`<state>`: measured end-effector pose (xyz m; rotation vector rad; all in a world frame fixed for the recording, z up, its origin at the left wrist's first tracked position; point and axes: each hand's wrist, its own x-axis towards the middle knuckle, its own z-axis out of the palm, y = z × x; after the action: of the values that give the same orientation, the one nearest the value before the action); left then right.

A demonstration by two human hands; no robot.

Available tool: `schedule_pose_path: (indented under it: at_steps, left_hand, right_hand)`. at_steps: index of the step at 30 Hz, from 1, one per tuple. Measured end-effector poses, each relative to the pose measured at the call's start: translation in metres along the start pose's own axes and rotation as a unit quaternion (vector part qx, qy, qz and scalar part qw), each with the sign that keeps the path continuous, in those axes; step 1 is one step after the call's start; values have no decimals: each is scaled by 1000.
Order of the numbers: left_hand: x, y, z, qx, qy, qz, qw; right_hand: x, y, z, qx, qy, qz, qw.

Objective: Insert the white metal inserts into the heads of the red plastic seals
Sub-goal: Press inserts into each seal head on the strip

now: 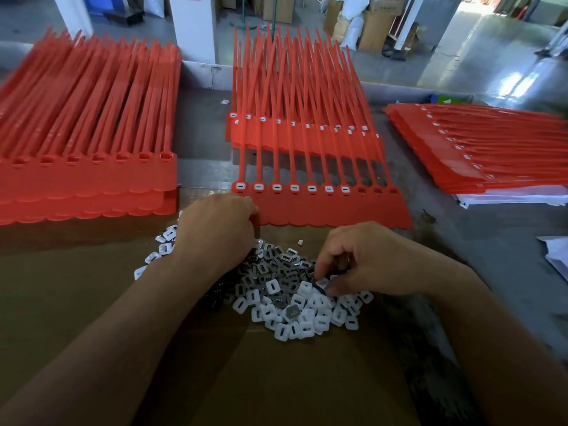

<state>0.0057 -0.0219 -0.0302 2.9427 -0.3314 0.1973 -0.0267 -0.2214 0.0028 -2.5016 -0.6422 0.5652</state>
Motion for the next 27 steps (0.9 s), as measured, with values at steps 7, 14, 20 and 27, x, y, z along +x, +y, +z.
schedule_pose_path:
  at_steps: [7,14,20,27]
  left_hand:
    - [0,0,0,-4,4,2,1000]
    - [0,0,0,-7,5,1,1000]
    - [1,0,0,-6,3,3,1000]
    - [0,0,0,-1,6,6,1000]
  right_hand:
    - [-1,-1,0,15,10,-7,1000]
    - [-2,-1,0,18,19,-13,1000]
    - [-2,-2,-1,47,49,-19,997]
    - [-1,9,-5,73,115,-11,991]
